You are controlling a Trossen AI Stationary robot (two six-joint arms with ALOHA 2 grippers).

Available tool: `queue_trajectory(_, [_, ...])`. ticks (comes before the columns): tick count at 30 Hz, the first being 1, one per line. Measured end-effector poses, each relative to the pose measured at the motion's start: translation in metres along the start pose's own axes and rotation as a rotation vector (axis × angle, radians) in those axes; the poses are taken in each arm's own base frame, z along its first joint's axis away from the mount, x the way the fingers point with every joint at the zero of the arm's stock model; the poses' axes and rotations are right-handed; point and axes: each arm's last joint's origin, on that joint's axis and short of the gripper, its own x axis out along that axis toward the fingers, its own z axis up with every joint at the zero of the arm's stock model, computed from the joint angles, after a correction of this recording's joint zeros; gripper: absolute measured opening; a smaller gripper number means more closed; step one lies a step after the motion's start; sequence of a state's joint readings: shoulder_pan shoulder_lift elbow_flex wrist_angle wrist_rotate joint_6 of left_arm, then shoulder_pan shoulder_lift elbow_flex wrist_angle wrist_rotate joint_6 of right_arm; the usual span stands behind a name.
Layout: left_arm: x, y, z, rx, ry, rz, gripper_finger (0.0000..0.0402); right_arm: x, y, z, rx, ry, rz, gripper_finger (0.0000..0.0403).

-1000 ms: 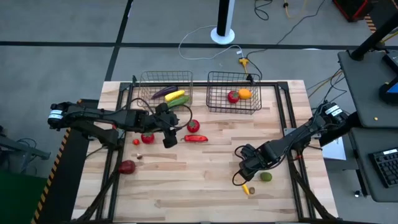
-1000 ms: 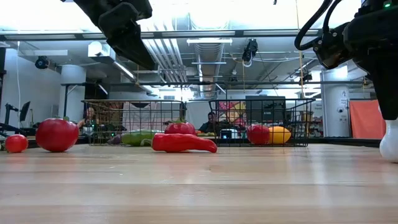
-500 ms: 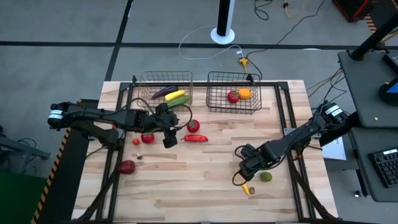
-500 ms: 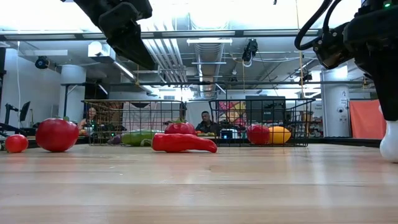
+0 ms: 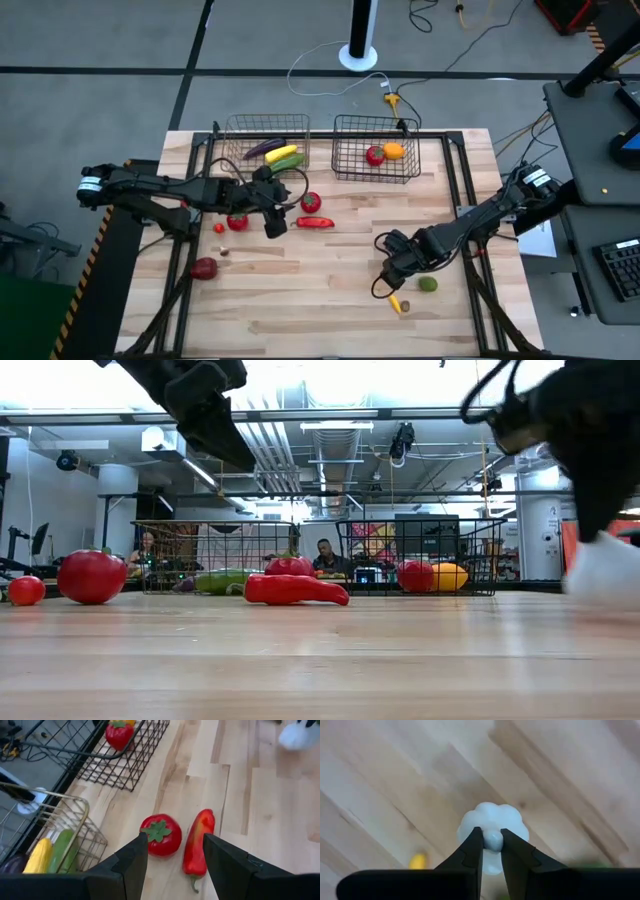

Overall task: Sort produce into baskets
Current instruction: Put the white garlic into the left wire basket

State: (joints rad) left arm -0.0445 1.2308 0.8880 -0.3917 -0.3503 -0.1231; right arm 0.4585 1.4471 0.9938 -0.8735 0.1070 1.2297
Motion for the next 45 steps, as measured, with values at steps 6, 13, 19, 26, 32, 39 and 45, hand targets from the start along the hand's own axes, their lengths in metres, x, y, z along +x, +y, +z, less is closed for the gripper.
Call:
queue_trajectory(6, [0.009, -0.009, -0.005, -0.001, -0.122, -0.168, 0.0173, -0.006, 0.010, 0.023, -0.086, -0.163, 0.092, 0.0045])
queue_trajectory(13, [0.019, -0.014, -0.015, -0.047, -0.234, -0.268, 0.0173, -0.009, 0.017, 0.054, -0.182, -0.394, 0.177, 0.0045])
queue_trajectory(19, [0.021, -0.016, -0.019, -0.096, -0.281, -0.333, 0.0176, -0.014, 0.019, 0.078, -0.250, -0.594, 0.177, 0.0045])
queue_trajectory(26, [0.021, -0.019, -0.020, -0.085, -0.414, -0.352, 0.0223, -0.022, 0.018, 0.102, -0.293, -0.733, 0.213, 0.0045])
queue_trajectory(32, [0.030, -0.026, -0.021, -0.008, -0.456, -0.286, 0.0287, -0.026, 0.017, 0.114, -0.307, -0.800, 0.230, 0.0045])
queue_trajectory(39, [0.050, -0.036, -0.018, 0.065, -0.407, -0.272, 0.0309, -0.032, 0.017, 0.124, -0.326, -0.846, 0.310, 0.0045])
queue_trajectory(45, [0.067, -0.042, -0.013, 0.077, -0.382, -0.225, 0.0310, -0.032, 0.016, 0.126, -0.327, -0.843, 0.319, 0.0045])
